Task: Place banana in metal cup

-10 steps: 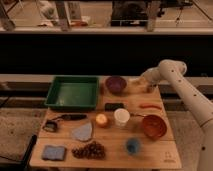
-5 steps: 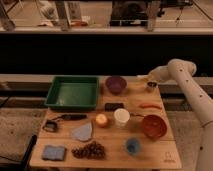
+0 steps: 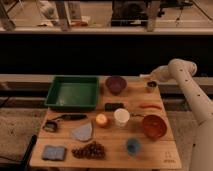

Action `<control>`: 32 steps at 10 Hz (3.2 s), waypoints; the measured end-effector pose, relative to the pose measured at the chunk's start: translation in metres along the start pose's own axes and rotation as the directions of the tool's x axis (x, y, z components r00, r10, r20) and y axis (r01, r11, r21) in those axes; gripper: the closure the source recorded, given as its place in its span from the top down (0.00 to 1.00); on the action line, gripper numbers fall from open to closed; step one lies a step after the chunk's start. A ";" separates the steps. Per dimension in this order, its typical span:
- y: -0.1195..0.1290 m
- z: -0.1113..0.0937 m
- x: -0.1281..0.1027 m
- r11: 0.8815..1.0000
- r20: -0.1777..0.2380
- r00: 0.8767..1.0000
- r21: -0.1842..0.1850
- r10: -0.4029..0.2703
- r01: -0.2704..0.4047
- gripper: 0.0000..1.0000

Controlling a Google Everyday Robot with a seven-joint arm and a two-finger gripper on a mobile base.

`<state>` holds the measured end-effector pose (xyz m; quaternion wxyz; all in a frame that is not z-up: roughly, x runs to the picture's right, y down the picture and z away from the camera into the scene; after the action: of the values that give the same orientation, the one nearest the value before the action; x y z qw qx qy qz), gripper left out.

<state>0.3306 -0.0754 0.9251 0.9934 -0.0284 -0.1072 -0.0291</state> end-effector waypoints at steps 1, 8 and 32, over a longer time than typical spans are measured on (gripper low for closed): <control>0.005 0.009 0.004 1.000 -0.003 1.000 -0.005 0.014 -0.014 0.00; 0.018 0.019 0.024 0.997 -0.017 0.997 0.001 0.080 -0.080 0.00; 0.005 0.003 0.010 0.996 -0.110 0.990 0.007 0.086 -0.085 0.80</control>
<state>0.3397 -0.0711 0.9298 0.9982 -0.0302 -0.0508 0.0121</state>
